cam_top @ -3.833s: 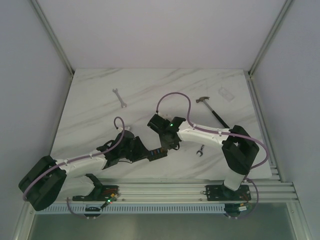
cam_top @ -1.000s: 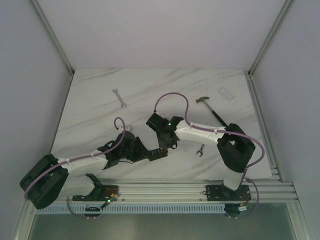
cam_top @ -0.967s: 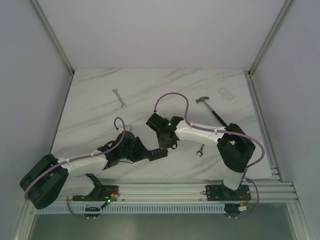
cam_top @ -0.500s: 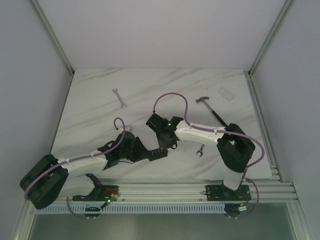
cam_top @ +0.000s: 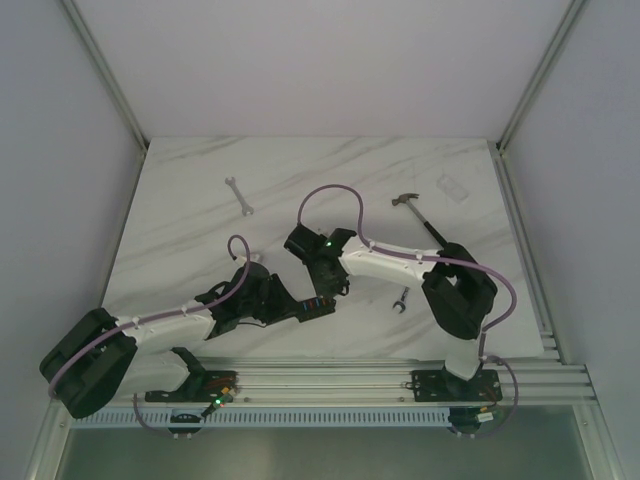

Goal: Snap on the fuse box
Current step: Install the fuse at the fuse box base.

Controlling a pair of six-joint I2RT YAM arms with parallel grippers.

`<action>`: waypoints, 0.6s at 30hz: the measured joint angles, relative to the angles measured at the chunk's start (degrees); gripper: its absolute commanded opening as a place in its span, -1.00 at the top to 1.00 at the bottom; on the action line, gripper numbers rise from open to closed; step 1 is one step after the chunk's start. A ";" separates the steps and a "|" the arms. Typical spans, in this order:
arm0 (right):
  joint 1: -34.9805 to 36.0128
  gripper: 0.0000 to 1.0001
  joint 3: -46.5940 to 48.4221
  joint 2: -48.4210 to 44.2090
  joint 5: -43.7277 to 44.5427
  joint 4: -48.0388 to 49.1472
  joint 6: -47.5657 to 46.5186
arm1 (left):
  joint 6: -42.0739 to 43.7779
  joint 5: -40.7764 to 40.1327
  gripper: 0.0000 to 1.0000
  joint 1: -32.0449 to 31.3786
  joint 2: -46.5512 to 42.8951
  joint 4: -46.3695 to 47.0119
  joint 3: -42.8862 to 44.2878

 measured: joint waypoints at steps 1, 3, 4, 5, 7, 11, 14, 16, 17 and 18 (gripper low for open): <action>0.00 1.00 0.52 0.37 0.00 -0.50 -0.26 | 0.00 -0.09 0.08 0.00 0.00 0.00 0.00; 0.11 1.00 1.29 0.79 0.04 -1.31 -0.70 | -0.02 -0.09 0.08 0.00 0.00 0.00 0.00; 0.17 1.00 1.46 0.81 0.22 -1.49 -0.90 | 0.00 -0.09 0.08 0.00 -0.02 0.00 0.00; 0.26 1.00 1.46 0.79 0.42 -1.49 -0.92 | 0.00 -0.07 0.08 0.00 -0.02 0.00 0.00; 0.37 1.00 1.55 0.39 0.50 -1.53 -1.16 | 0.00 -0.09 0.08 0.00 -0.22 -0.02 0.00; 0.37 1.00 1.57 -0.79 0.44 -1.53 -1.27 | 0.02 -0.11 0.08 0.00 -0.50 -0.09 0.00; 0.37 0.94 1.62 -1.22 0.52 -1.64 -0.98 | 0.02 -0.09 0.06 0.00 -0.68 -0.15 0.00; 0.37 0.84 1.68 -1.42 0.63 -1.77 -0.66 | 0.02 -0.11 0.05 0.00 -0.85 -0.28 0.00; 0.37 0.80 1.68 -1.53 0.66 -1.84 -0.50 | 0.02 -0.11 0.05 0.00 -0.98 -0.37 0.00; 0.37 0.77 1.70 -1.66 0.66 -1.99 -0.35 | 0.02 -0.11 0.04 0.00 -1.07 -0.37 0.00</action>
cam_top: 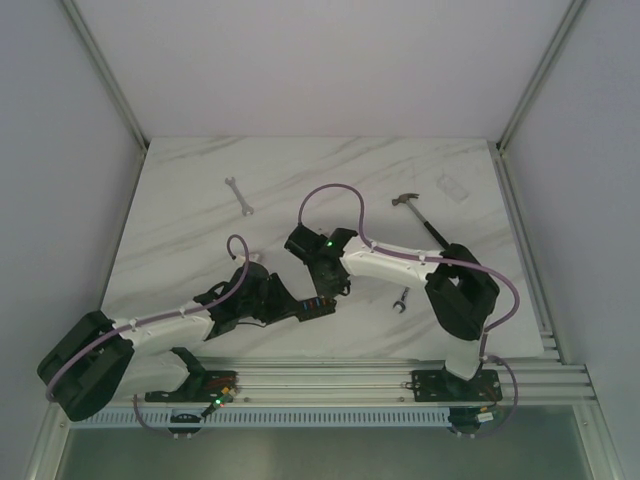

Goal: Snap on the fuse box
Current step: Install the fuse at the fuse box base.

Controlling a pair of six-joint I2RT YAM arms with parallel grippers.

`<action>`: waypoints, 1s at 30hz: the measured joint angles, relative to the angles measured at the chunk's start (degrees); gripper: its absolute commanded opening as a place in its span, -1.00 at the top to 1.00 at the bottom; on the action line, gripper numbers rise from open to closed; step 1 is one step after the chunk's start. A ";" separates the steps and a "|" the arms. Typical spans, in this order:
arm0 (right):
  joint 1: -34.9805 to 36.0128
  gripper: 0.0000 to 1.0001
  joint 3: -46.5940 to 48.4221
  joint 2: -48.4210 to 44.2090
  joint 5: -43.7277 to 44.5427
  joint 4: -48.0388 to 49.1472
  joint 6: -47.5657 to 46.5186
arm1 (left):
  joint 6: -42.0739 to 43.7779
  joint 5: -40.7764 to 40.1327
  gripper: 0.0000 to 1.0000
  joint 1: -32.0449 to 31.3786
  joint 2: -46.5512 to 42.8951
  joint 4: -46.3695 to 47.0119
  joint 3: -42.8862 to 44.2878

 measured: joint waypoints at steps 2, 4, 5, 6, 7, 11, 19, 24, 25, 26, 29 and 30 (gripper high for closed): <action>0.00 0.73 0.00 -0.22 -0.02 -0.39 0.59 | 0.00 0.02 0.03 0.00 -0.13 0.02 0.00; 0.00 0.68 0.00 -0.81 -0.04 -0.57 1.38 | 0.00 0.04 0.03 0.00 -0.13 0.02 0.00; 0.00 0.66 0.00 -1.25 -0.02 -0.63 1.75 | 0.02 0.04 0.02 0.00 -0.13 0.02 0.00; 0.00 0.62 0.00 -1.84 -0.02 -0.68 2.12 | 0.00 0.04 0.01 0.00 -0.13 0.02 0.00; -0.02 0.60 0.00 -2.38 -0.04 -0.74 2.49 | 0.02 0.04 0.01 0.00 -0.13 0.02 0.00; -0.48 0.61 0.00 -3.41 -0.24 -0.92 3.63 | 0.02 0.04 -0.01 0.00 -0.13 0.02 0.00; -1.20 0.62 -0.02 -2.73 -1.60 -1.49 4.48 | 0.04 0.15 -0.04 0.00 -0.13 0.02 0.00; -1.20 0.60 -0.02 -1.16 -2.36 -1.44 4.50 | 0.04 0.24 -0.03 0.00 -0.13 0.02 0.00; -1.18 0.60 -0.02 -0.85 -2.40 -1.46 4.57 | 0.04 0.26 -0.04 0.00 -0.13 0.02 0.00; -1.18 0.60 -0.02 -0.61 -2.43 -1.46 4.66 | 0.04 0.26 -0.04 0.00 -0.13 0.02 0.00; -1.20 0.61 -0.02 -0.28 -2.38 -1.62 4.85 | 0.04 0.26 -0.04 0.00 -0.13 0.02 0.00; -1.20 0.61 -0.02 -0.28 -2.34 -1.70 4.90 | 0.02 0.26 -0.04 0.00 -0.13 0.02 0.00</action>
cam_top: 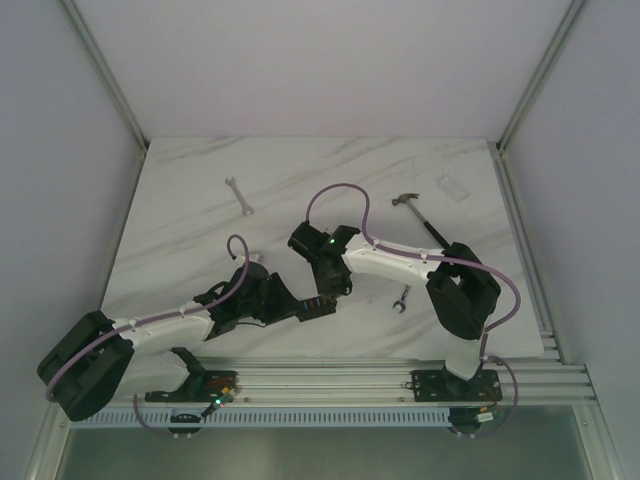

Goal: Snap on the fuse box
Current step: Install the fuse at the fuse box base.

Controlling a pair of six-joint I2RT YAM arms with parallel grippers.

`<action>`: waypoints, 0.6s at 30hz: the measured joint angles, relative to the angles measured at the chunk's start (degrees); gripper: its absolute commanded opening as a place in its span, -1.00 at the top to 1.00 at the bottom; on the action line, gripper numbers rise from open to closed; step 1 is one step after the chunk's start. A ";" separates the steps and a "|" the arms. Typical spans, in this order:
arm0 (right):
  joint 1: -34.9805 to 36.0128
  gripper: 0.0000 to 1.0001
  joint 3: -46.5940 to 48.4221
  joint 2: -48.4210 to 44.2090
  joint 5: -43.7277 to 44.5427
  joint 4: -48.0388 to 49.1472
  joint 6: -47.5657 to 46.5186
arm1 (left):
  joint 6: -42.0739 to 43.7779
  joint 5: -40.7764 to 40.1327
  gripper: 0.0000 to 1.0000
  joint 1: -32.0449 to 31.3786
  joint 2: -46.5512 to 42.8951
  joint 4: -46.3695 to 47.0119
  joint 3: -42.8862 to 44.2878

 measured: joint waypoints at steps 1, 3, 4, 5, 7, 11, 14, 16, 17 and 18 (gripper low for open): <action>0.00 0.62 0.00 0.00 0.11 -0.09 0.04 | 0.00 -0.02 -0.04 0.00 0.00 0.00 0.00; 0.00 0.64 0.00 0.00 0.24 -0.33 0.17 | 0.02 -0.02 -0.03 0.00 0.00 0.00 -0.02; 0.00 0.66 0.00 0.00 0.35 -0.39 0.20 | 0.02 -0.02 -0.04 0.00 0.00 0.00 -0.04; 0.00 0.71 0.00 0.00 0.37 -0.55 0.20 | 0.02 0.00 -0.04 0.00 0.00 0.00 -0.07; 0.00 0.79 0.00 0.00 0.37 -0.66 0.20 | 0.02 -0.02 -0.03 0.00 0.00 0.00 -0.11; 0.00 0.89 0.00 0.00 0.33 -0.63 0.20 | 0.02 -0.02 -0.03 0.00 0.00 0.00 -0.15; 0.00 0.97 0.00 0.11 0.07 -0.70 0.17 | 0.00 -0.02 -0.03 0.00 0.00 0.00 -0.20; -0.04 1.00 0.00 0.15 -0.13 -0.72 0.17 | 0.02 -0.02 -0.04 0.00 0.00 0.00 -0.20; -0.07 1.00 0.00 0.22 -0.17 -0.72 0.17 | 0.02 -0.02 -0.04 0.00 0.00 0.00 -0.22; -0.04 1.00 0.00 0.26 -0.28 -0.72 0.15 | 0.02 -0.02 -0.04 0.00 0.00 0.00 -0.22</action>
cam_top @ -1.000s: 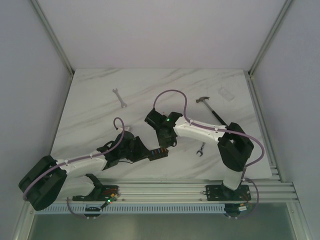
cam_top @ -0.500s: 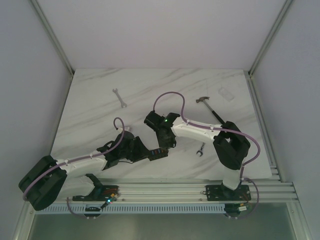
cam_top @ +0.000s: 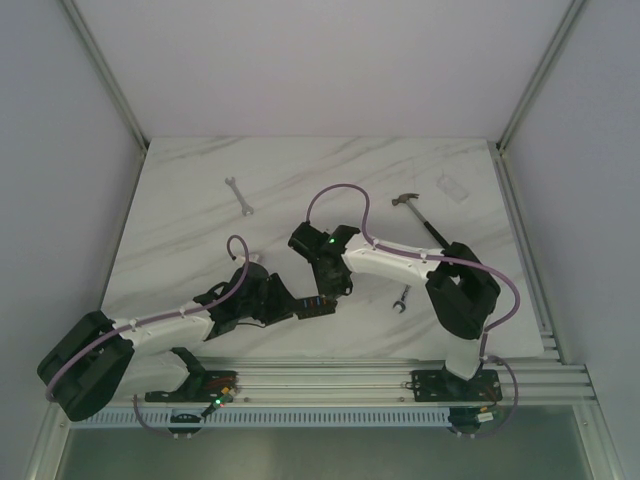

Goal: Snap on the fuse box
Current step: Install the fuse at the fuse box base.

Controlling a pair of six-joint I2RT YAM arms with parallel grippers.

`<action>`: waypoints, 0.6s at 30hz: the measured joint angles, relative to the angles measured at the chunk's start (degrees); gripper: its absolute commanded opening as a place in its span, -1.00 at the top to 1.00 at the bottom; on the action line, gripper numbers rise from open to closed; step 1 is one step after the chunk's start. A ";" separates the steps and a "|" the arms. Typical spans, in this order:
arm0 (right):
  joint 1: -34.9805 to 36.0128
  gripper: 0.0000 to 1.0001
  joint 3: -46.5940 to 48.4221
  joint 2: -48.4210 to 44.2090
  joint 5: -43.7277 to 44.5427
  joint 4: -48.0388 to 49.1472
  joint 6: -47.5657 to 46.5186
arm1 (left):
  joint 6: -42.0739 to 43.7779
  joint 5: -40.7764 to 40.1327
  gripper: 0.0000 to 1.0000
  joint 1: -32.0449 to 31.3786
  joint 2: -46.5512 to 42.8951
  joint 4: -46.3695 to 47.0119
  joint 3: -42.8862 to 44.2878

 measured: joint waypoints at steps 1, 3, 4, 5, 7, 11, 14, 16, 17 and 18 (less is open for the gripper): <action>0.00 1.00 0.00 0.07 -0.02 -0.02 0.00 | -0.02 0.00 -0.04 0.00 0.00 0.00 0.00; 0.00 1.00 0.00 0.26 -0.04 -0.02 -0.04 | -0.02 0.00 -0.04 0.00 0.00 0.00 -0.07; 0.00 1.00 0.00 0.31 -0.09 0.00 -0.13 | 0.00 0.00 -0.04 0.00 0.00 0.00 -0.11; 0.00 1.00 0.00 0.33 -0.17 0.02 -0.22 | -0.02 0.00 -0.04 0.00 0.00 0.00 -0.15; 0.00 1.00 0.00 0.44 -0.28 0.07 -0.35 | 0.00 0.00 -0.04 0.00 0.00 0.00 -0.15; 0.00 1.00 0.02 0.92 -0.46 0.13 -0.68 | 0.00 0.02 -0.03 -0.07 0.09 0.02 -0.15; 0.00 1.00 0.13 1.29 -0.48 0.09 -0.83 | 0.00 0.07 -0.03 -0.20 0.15 0.04 -0.15; 0.02 1.00 0.26 1.40 -0.48 0.00 -0.90 | 0.00 0.11 -0.03 -0.24 0.22 0.04 -0.15; 0.02 1.00 0.28 1.40 -0.48 -0.02 -0.90 | 0.00 0.15 -0.03 -0.26 0.24 0.07 -0.15; 0.04 1.00 0.33 1.38 -0.44 -0.04 -0.90 | 0.00 0.17 -0.03 -0.26 0.24 0.04 -0.15</action>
